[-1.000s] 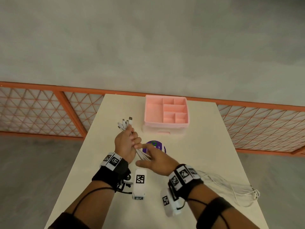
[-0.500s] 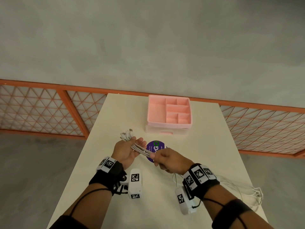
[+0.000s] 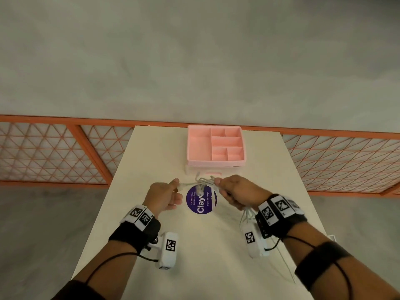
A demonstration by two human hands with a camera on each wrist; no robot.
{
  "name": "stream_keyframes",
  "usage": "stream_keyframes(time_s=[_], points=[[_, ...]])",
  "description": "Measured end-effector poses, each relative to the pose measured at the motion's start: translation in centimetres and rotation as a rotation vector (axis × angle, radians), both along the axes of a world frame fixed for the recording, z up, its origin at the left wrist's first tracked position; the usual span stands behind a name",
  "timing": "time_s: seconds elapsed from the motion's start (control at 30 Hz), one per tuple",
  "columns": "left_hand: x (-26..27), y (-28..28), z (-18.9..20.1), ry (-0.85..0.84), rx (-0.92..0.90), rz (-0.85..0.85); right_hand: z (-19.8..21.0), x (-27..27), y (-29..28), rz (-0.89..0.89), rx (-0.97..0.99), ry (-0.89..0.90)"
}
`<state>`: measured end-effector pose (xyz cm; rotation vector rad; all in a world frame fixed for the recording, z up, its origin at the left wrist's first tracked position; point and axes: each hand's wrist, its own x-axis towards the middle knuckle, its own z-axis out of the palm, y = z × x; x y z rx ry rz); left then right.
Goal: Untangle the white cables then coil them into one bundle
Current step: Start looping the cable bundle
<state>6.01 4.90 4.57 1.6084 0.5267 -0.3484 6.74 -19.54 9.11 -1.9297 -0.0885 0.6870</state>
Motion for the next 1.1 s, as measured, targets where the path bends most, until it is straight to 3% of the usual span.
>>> stream_keyframes(time_s=[0.2,0.27,0.37,0.67,0.87,0.97,1.1], points=[[1.2,-1.8,1.9,-0.53,0.348,-0.125,3.3,1.2,0.8,0.187,-0.178,0.005],[1.4,-2.9,2.8,-0.683,0.283,-0.273,4.0,1.1,1.7,0.241,-0.174,0.025],[0.8,-4.6,4.4,-0.62,0.045,-0.507,5.3,1.2,2.4,0.301,-0.138,0.013],[-1.0,-6.2,4.1,-0.263,-0.132,-0.543,5.6,2.6,0.0,0.295,-0.164,-0.207],[-1.4,-7.1,4.6,-0.137,-0.213,-0.489,4.7,3.7,-0.8,0.207,-0.208,-0.419],[-1.1,-6.9,5.6,-0.188,-0.311,-0.413,2.5,3.6,-1.1,0.06,-0.263,-0.599],[-0.5,-5.9,7.4,-0.276,-0.487,-0.276,-1.5,2.7,-3.3,-0.104,-0.338,-0.5]])
